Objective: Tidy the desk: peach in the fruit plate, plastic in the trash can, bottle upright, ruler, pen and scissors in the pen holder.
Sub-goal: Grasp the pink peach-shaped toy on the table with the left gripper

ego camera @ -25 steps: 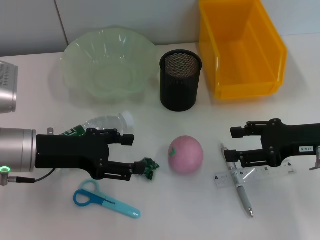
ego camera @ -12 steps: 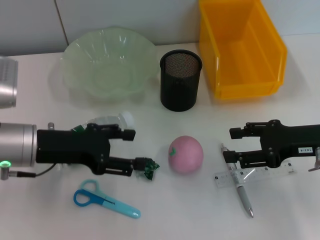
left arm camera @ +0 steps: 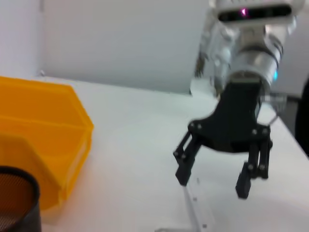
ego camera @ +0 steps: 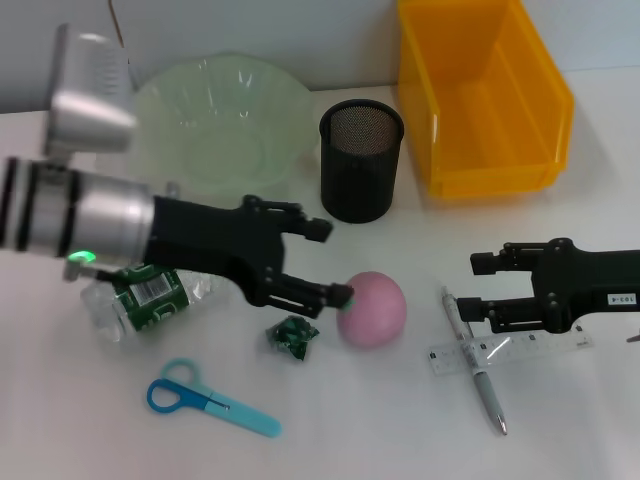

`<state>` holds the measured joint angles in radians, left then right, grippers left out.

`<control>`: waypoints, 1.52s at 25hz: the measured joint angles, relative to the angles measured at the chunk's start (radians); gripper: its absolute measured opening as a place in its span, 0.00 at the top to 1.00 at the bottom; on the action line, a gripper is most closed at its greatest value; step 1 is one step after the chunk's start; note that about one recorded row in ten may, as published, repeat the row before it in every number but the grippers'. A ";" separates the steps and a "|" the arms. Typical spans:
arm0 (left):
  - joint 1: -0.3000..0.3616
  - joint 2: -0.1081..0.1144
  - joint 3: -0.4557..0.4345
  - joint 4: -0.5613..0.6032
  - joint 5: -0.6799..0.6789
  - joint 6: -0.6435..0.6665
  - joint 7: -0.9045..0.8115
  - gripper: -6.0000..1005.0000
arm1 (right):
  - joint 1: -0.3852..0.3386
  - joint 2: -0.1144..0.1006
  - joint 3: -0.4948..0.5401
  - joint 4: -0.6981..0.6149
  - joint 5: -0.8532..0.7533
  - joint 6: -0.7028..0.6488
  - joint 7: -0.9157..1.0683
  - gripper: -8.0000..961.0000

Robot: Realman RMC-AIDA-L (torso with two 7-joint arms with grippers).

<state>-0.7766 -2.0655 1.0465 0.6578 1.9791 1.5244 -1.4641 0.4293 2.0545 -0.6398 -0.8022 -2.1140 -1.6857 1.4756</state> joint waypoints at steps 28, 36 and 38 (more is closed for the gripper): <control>-0.113 -0.015 0.589 0.012 -0.085 -0.419 -0.062 0.15 | 0.009 -0.008 -0.011 0.001 -0.013 -0.002 0.017 0.21; -0.103 -0.015 0.651 0.006 -0.117 -0.479 -0.062 0.15 | 0.009 -0.012 -0.011 0.018 -0.017 -0.002 0.017 0.21; -0.102 -0.015 0.671 0.006 -0.119 -0.497 -0.064 0.15 | 0.010 -0.013 -0.011 0.021 -0.017 -0.002 0.017 0.21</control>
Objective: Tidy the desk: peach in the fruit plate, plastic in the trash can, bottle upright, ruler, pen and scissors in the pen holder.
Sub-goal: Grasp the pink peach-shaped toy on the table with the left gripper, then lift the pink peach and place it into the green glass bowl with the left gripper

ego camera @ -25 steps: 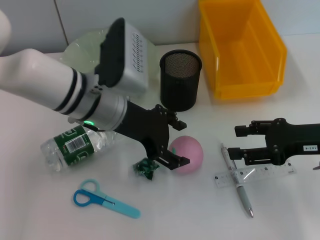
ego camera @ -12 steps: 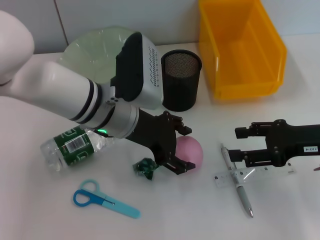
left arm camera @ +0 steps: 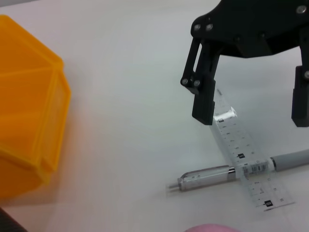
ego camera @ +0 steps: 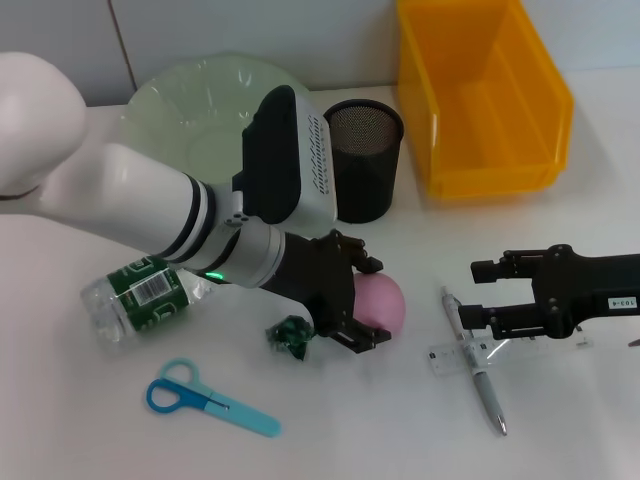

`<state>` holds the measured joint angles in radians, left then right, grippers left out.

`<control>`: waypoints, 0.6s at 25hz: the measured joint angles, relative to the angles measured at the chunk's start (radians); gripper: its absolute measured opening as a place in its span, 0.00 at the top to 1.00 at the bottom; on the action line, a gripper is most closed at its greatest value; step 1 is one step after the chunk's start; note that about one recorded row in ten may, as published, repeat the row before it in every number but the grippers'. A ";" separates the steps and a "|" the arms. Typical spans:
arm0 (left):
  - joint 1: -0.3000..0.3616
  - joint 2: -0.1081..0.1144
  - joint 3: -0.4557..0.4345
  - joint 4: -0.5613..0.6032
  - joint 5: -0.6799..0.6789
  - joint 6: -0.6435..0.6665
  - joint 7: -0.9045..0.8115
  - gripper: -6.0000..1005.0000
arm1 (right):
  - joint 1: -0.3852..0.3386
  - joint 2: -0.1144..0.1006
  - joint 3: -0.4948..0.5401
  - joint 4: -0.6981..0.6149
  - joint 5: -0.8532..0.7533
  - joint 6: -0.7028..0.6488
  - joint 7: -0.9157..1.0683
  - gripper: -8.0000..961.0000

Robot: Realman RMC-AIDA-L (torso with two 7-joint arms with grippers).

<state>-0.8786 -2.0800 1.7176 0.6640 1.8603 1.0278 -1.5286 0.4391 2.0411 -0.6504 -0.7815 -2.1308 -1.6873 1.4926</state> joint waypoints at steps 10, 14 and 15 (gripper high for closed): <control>-0.004 0.000 0.015 0.002 0.027 -0.010 -0.041 0.29 | 0.000 -0.001 0.002 0.002 0.000 -0.003 0.000 0.21; 0.008 0.000 0.009 0.020 0.024 -0.013 -0.041 0.45 | 0.000 -0.001 0.006 0.002 0.000 -0.003 0.000 0.21; 0.013 0.000 0.006 0.025 0.023 -0.014 -0.041 0.49 | 0.000 -0.001 0.006 0.002 0.000 -0.003 0.000 0.21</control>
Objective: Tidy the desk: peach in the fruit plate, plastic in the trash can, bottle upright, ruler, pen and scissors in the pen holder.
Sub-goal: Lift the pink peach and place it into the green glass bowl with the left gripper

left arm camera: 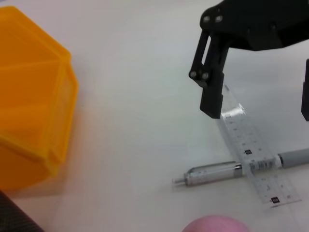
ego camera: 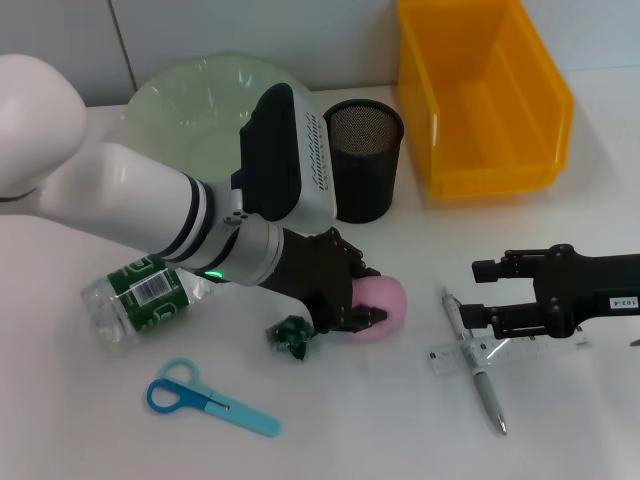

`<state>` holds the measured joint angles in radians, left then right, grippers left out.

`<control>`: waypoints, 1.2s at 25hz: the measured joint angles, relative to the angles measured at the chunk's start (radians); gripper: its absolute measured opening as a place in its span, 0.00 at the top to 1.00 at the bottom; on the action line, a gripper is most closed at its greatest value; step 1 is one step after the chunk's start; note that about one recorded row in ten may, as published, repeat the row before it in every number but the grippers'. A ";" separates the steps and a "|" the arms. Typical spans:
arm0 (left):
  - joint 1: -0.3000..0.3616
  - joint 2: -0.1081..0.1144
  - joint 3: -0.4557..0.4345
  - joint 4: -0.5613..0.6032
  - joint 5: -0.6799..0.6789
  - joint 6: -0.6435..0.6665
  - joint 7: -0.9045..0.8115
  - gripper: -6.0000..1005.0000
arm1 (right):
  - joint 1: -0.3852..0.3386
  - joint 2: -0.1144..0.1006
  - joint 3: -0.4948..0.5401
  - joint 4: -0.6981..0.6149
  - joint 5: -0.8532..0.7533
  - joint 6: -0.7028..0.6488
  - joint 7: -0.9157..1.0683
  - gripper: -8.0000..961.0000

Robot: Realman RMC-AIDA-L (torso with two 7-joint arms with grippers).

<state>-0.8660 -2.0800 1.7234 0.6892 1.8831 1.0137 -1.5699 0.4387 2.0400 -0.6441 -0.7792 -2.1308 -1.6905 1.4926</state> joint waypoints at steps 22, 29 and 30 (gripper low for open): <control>0.309 0.008 -0.615 0.025 -0.510 0.067 0.179 0.72 | -0.011 -0.002 0.006 -0.001 0.008 0.009 -0.004 0.21; 0.221 0.003 -0.661 -0.295 -0.891 -0.039 0.547 0.76 | -0.004 0.000 0.006 0.000 0.009 0.009 -0.008 0.21; 0.196 0.001 -0.659 -0.339 -0.939 -0.057 0.607 0.76 | -0.003 0.000 0.005 0.000 0.009 0.009 -0.008 0.21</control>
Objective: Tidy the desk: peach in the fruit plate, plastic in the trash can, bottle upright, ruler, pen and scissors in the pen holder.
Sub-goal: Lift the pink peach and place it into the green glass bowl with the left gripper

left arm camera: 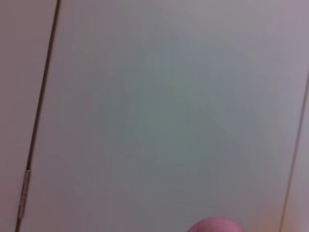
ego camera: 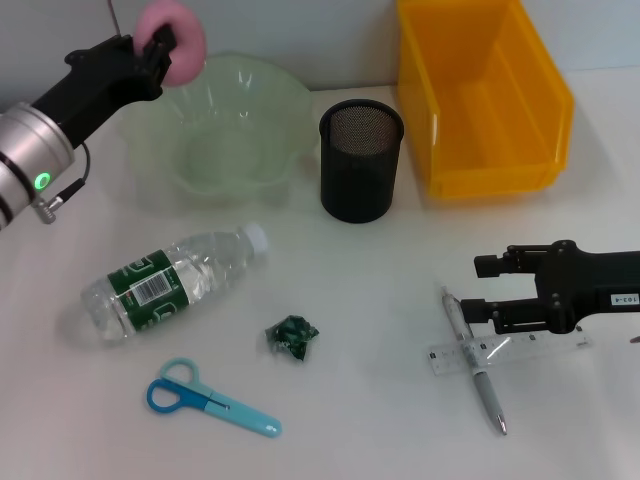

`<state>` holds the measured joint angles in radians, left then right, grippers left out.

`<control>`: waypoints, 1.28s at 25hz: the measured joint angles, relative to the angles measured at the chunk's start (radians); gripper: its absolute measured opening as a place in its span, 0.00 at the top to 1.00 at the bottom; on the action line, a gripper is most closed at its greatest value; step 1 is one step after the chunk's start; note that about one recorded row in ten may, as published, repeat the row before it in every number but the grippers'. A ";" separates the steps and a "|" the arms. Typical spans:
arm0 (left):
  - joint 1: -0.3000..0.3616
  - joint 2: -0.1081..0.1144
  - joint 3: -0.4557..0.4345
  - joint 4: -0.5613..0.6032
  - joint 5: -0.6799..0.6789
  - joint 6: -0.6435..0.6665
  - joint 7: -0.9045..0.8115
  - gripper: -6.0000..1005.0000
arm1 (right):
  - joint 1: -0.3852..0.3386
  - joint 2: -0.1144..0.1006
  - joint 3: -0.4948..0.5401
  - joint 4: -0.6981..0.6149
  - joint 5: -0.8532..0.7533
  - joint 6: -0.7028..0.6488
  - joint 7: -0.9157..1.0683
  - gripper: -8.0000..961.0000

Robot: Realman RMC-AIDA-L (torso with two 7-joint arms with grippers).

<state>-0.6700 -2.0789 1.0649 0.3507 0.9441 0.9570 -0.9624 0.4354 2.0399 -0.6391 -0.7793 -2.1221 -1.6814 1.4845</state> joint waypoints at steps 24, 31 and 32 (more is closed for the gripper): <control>-0.106 -0.001 0.101 -0.094 -0.062 -0.194 0.121 0.72 | 0.015 0.007 -0.006 0.000 0.000 0.005 -0.004 0.21; -0.114 -0.001 0.103 -0.093 -0.063 -0.189 0.121 0.30 | 0.014 0.008 -0.005 0.000 0.000 0.005 -0.004 0.21; -0.114 -0.001 0.103 -0.093 -0.063 -0.189 0.121 0.28 | 0.014 0.008 -0.005 0.000 0.000 0.005 -0.004 0.21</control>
<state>-0.7839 -2.0801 1.1683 0.2573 0.8809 0.7676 -0.8417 0.4496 2.0478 -0.6443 -0.7792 -2.1224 -1.6766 1.4802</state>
